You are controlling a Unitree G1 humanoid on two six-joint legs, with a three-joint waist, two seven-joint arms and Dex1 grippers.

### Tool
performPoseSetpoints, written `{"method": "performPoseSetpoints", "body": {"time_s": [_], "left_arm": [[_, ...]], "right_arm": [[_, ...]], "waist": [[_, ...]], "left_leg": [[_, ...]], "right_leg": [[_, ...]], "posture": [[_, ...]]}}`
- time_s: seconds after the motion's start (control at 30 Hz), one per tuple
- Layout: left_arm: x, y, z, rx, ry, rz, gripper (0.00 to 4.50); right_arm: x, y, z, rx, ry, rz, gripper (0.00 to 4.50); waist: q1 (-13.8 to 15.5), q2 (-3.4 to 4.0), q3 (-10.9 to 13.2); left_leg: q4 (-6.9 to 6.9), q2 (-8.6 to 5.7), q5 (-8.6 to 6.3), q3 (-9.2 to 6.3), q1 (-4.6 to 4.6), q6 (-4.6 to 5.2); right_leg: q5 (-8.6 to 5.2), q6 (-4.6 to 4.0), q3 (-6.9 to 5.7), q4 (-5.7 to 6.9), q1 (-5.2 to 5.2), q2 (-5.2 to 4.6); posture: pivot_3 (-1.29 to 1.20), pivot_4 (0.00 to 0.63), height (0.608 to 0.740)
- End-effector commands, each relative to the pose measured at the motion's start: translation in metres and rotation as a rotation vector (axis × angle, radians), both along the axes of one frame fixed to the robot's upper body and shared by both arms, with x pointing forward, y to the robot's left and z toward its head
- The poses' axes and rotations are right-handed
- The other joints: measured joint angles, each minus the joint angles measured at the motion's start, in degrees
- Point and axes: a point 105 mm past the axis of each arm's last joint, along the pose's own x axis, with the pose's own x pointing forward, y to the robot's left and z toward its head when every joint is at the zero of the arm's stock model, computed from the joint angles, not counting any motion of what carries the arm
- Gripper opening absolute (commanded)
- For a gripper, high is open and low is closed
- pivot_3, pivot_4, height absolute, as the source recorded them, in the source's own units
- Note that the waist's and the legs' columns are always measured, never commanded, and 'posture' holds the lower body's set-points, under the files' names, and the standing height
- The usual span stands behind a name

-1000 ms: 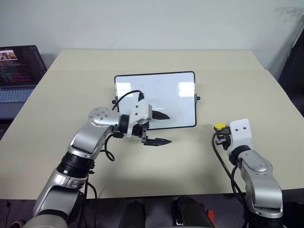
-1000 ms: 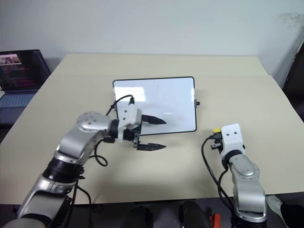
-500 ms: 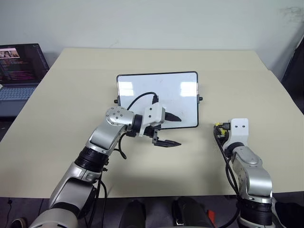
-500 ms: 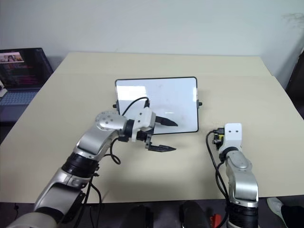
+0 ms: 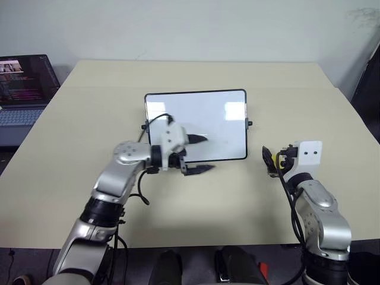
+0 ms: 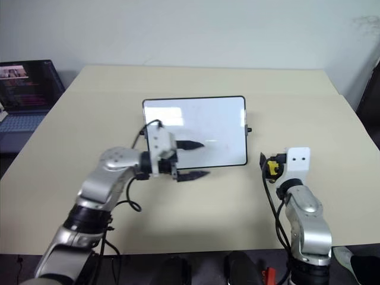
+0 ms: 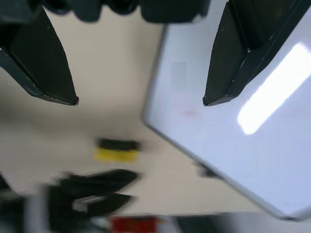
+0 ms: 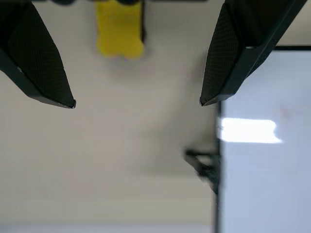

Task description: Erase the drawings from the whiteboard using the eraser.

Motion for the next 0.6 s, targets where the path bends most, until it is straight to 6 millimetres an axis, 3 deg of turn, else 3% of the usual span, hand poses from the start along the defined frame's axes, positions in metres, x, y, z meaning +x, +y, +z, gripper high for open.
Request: {"method": "performPoseSetpoints", "body": {"time_s": [0.03, 0.17, 0.3, 0.47, 0.6], "left_arm": [[-0.004, 0.024, 0.017, -0.111, -0.028, 0.204, 4.50], [-0.008, 0.066, 0.004, -0.170, -0.063, 0.521, 4.50], [-0.012, 0.098, -0.010, -0.173, -0.125, 0.856, 4.50], [-0.031, 0.122, -0.022, -0.110, -0.171, 1.064, 4.50], [-0.044, 0.137, -0.032, -0.078, -0.160, 1.175, 4.50]], "right_arm": [[-0.016, 0.004, 0.018, -0.006, -0.090, 0.068, 4.47], [-0.026, 0.002, -0.002, -0.065, -0.085, 0.082, 4.47], [-0.025, -0.002, -0.017, 0.006, -0.102, 0.127, 4.47], [-0.024, 0.009, -0.011, 0.044, -0.151, 0.203, 4.47], [-0.027, -0.007, -0.003, 0.056, -0.159, 0.174, 4.47]], "waist": [[0.18, 0.00, 0.00], [0.30, -0.03, -0.05], [0.41, -0.06, -0.06], [0.21, -0.07, -0.07], [0.33, -0.07, -0.07]], "left_leg": [[0.03, -0.03, 0.00, 0.00, 0.01, -0.01], [0.02, -0.18, 0.00, 0.04, 0.38, -0.01], [0.05, -0.22, 0.01, 0.07, 0.43, -0.01], [0.05, -0.22, 0.02, 0.18, 0.55, 0.00], [0.01, -0.20, 0.01, 0.15, 0.52, -0.01]], "right_leg": [[-0.01, 0.01, -0.01, 0.02, 0.02, -0.05], [-0.12, 0.24, 0.02, -0.07, 0.42, -0.33], [-0.07, 0.32, 0.05, -0.10, 0.46, -0.38], [-0.01, 0.40, 0.17, -0.08, 0.50, -0.36], [-0.03, 0.37, 0.14, -0.10, 0.50, -0.34]], "posture": [[0.00, 0.150, 0.740], [0.00, 0.150, 0.740], [0.00, 0.150, 0.740], [0.00, 0.150, 0.740], [0.00, 0.150, 0.740]]}}
